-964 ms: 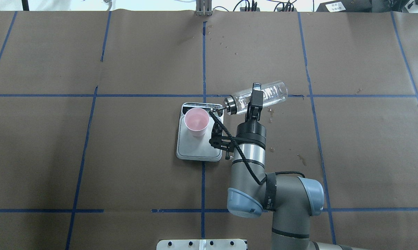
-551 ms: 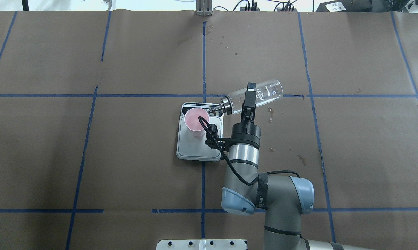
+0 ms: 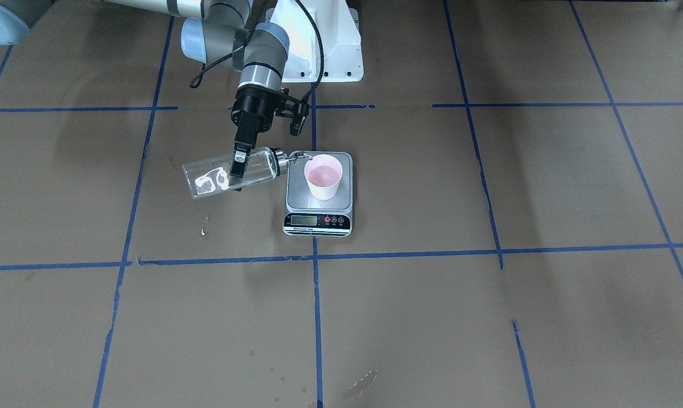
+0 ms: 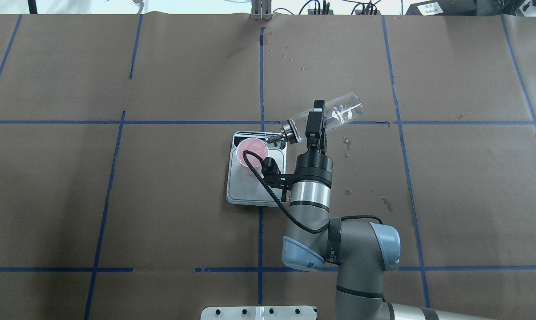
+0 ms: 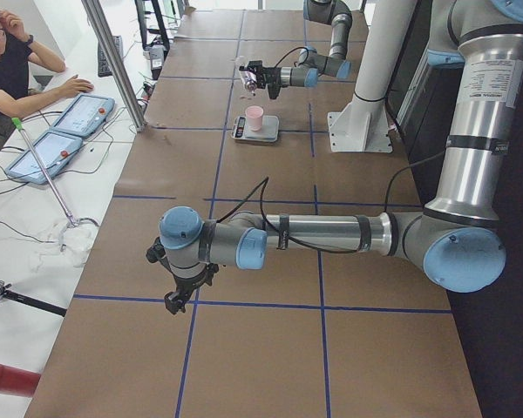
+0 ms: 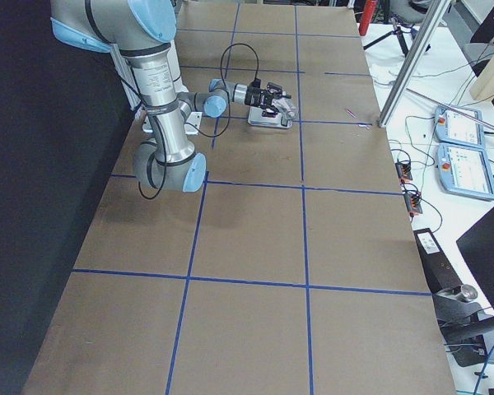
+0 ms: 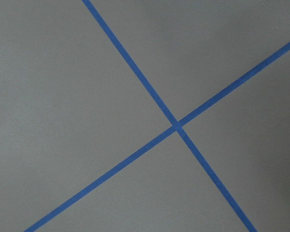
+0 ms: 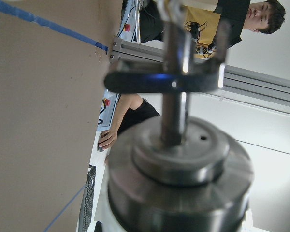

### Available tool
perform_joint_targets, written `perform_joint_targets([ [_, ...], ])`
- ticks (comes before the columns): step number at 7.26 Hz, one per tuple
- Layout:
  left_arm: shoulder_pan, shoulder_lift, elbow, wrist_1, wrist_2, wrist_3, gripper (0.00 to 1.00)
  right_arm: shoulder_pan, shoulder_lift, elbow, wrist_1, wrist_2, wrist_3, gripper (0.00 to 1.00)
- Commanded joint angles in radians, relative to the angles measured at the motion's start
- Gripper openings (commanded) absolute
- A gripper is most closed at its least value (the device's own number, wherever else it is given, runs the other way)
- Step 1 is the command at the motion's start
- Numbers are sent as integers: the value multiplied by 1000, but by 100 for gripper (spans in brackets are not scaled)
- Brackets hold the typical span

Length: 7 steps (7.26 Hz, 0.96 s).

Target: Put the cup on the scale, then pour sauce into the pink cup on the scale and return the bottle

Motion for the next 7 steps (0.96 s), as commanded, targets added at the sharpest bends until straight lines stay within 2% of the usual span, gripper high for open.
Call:
perform_joint_targets([
  [1, 2, 0, 8, 0, 0, 0, 100, 2, 40, -10, -2, -9, -91, 0],
  [5, 2, -3, 31, -23, -2, -2, 100, 11, 39, -24, -2, -65, -253, 0],
  [7, 2, -3, 31, -23, -2, -2, 100, 20, 42, -23, 1, -110, -518, 0],
])
